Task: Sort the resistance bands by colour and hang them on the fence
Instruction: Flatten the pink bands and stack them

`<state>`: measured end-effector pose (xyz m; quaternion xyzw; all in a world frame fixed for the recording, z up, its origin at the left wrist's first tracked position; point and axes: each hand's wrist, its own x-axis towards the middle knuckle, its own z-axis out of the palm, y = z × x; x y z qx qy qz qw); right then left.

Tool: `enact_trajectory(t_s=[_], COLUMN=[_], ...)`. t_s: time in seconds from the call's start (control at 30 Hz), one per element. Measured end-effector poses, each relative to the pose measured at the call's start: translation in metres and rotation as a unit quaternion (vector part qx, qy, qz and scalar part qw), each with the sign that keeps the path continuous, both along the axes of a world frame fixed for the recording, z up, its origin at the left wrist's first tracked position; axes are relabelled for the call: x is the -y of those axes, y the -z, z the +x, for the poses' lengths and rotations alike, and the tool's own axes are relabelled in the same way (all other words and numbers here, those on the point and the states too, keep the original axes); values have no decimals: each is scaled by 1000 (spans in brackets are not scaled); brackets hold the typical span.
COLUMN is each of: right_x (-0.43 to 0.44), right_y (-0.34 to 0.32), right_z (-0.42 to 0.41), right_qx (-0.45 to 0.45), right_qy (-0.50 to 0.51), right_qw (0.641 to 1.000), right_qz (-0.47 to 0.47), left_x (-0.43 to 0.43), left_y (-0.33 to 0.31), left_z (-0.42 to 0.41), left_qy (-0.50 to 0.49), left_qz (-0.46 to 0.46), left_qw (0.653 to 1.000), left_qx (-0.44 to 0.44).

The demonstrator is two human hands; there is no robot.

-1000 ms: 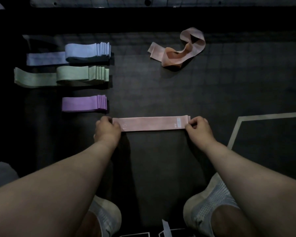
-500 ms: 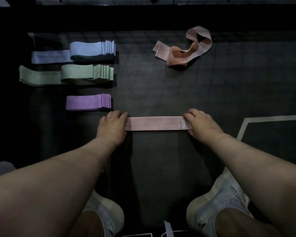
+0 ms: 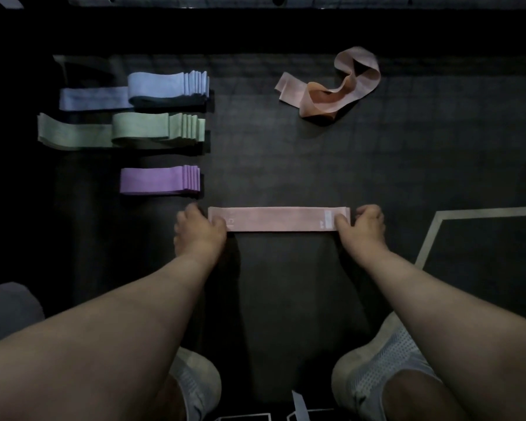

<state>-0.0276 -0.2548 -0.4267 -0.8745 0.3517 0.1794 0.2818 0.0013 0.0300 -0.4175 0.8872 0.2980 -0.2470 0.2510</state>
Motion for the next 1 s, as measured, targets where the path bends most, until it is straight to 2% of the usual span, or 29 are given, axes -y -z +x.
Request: enact_trajectory(t_s=[0.07, 0.23, 0.43, 0.6, 0.73, 0.87, 0.93, 1.0], right_x=[-4, -8, -3, -6, -10, -14, -16, -19], right_y=[3, 6, 10, 7, 8, 7, 0, -8], right_z=[0, 2, 9, 13, 12, 13, 18, 29], right_qx=[-1, -13, -41, -41, -39, -50, -48, -28], right_qy=[29, 51, 80, 80, 89, 87, 83, 26], right_qw=[999, 998, 995, 996, 994, 994, 995, 998], right_qz=[18, 25, 44, 22, 44, 34, 1, -53], left_x=[3, 3, 4, 3, -2, -2, 0, 4], left_y=[4, 13, 19, 16, 15, 16, 11, 2], left_z=[0, 3, 6, 10, 4, 3, 6, 9], left_qy=[-85, -163, -277, -257, -259, -220, -190, -149], left_qz=[-38, -102, -187, -158, -140, -116, -77, -7], left_qw=[996, 981, 942, 953, 956, 968, 978, 987], left_qx=[-6, 5, -7, -16, -5, -19, -40, -56])
